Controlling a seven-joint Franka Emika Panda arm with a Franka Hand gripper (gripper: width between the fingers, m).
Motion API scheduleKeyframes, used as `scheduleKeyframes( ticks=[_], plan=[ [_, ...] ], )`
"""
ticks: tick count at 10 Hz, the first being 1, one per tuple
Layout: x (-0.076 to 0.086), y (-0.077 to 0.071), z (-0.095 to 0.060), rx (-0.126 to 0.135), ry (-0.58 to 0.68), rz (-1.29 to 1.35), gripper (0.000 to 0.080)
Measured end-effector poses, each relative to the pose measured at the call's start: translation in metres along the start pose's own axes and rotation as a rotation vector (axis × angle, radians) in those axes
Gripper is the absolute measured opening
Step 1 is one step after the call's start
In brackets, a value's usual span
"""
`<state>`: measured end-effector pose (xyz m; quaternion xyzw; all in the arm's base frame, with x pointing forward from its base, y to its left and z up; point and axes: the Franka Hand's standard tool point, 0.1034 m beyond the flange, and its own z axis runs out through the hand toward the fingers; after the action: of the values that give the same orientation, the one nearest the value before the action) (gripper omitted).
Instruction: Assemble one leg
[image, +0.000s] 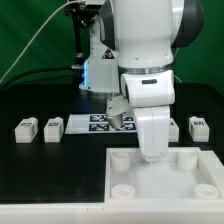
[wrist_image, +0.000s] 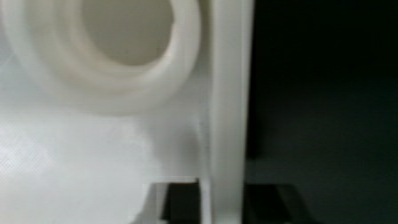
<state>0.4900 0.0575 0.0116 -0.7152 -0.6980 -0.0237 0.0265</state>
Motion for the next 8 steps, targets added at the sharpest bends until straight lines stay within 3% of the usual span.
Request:
scheduleKeyframes(
  ticks=[1, 2, 3, 4, 5, 8],
  plan=[
    [-0.0003, -0.0001, 0.0001, 0.0, 0.0, 0.001, 0.0245],
    [-0.0005, -0.0001, 0.0002, 0.0, 0.0, 0.001, 0.0382],
    [-0.0006, -0.0001, 0.0002, 0.001, 0.0, 0.001, 0.0382],
    [-0.0007, -0.0001, 0.0003, 0.001, 0.0, 0.002, 0.0561],
    [-0.0008, -0.0001, 0.0003, 0.001, 0.0, 0.002, 0.0621],
    [-0.0011, -0.0001, 0.0003, 0.001, 0.0, 0.002, 0.0648]
  ],
)
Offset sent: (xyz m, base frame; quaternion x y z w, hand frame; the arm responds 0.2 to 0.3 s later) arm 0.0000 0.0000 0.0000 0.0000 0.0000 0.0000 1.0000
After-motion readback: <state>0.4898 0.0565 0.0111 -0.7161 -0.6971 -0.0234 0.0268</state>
